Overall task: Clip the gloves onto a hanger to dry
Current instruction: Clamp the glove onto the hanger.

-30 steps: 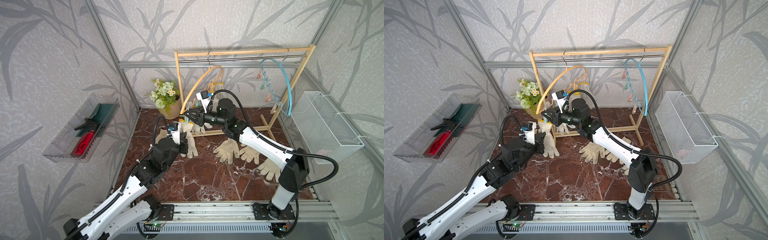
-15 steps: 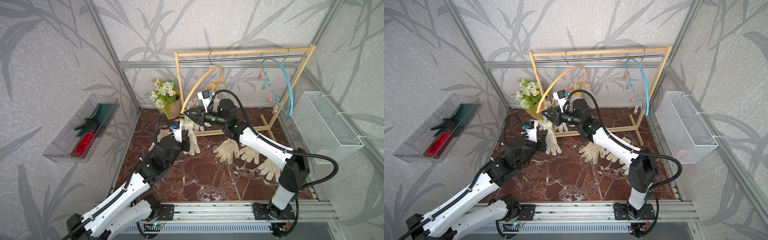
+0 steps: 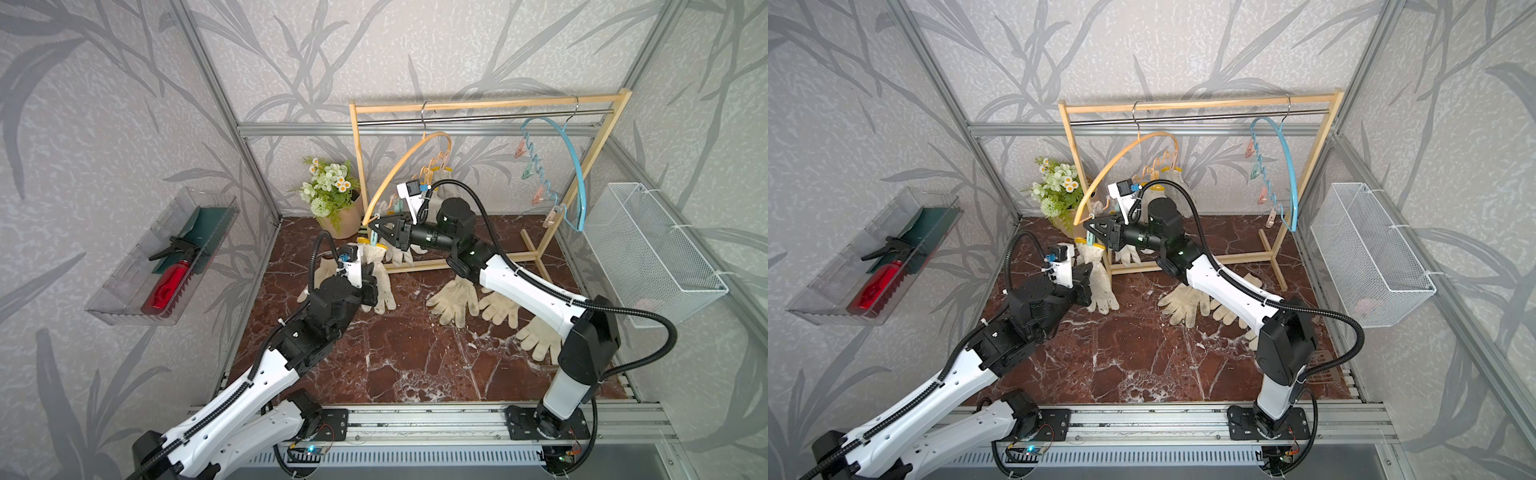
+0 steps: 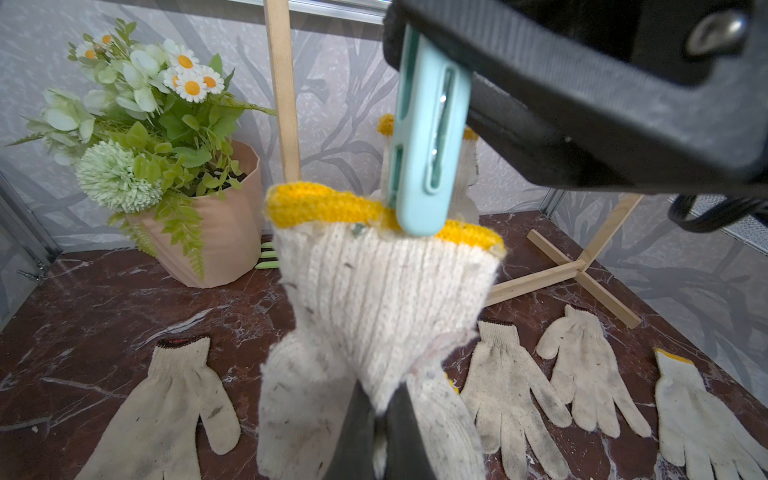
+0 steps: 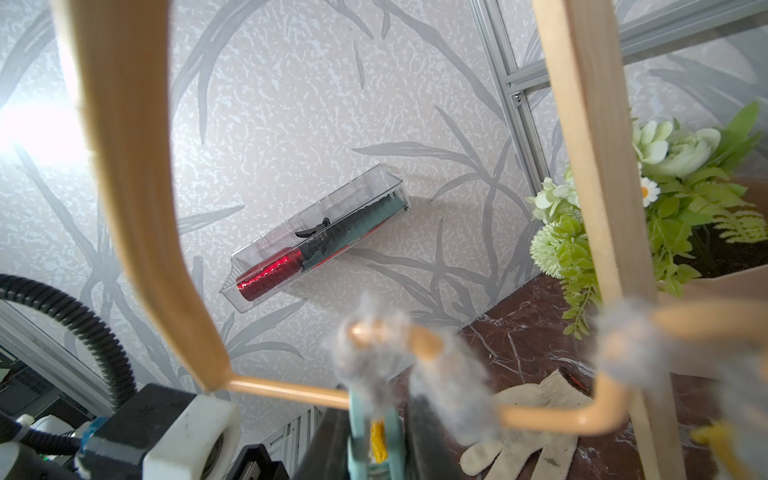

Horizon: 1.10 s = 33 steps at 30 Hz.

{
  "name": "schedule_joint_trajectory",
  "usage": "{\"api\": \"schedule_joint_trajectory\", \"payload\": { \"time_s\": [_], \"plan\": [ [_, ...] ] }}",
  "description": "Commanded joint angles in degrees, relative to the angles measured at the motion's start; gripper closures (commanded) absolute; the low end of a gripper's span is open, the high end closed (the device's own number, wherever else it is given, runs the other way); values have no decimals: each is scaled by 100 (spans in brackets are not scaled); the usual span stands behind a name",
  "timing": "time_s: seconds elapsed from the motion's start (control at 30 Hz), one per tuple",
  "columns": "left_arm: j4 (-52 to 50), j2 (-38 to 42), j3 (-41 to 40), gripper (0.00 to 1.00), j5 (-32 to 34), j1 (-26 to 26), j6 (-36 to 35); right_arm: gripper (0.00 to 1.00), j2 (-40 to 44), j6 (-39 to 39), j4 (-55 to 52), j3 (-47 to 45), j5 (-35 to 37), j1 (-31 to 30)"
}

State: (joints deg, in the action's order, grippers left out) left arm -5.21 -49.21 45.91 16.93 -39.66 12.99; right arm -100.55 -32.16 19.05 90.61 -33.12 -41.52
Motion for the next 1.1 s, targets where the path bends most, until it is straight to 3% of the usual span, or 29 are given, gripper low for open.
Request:
{"api": "schedule_joint_trajectory", "payload": {
  "time_s": [0.0,0.63,0.83,1.0,1.03,1.07],
  "plan": [
    [250,-25,118,100,101,-7,-132,78,239,-80,278,-8,-62,56],
    [416,-186,560,100,107,-9,-475,77,172,-100,296,-16,-89,56],
    [380,-124,293,100,192,-11,-373,50,224,3,247,-77,11,71],
    [346,-100,99,100,256,-11,-256,41,247,136,116,-172,154,100],
    [329,-98,75,98,289,-9,-224,39,387,177,77,-198,182,107],
    [304,-88,61,89,312,-7,-195,39,435,213,43,-225,205,109]
  ]
}}
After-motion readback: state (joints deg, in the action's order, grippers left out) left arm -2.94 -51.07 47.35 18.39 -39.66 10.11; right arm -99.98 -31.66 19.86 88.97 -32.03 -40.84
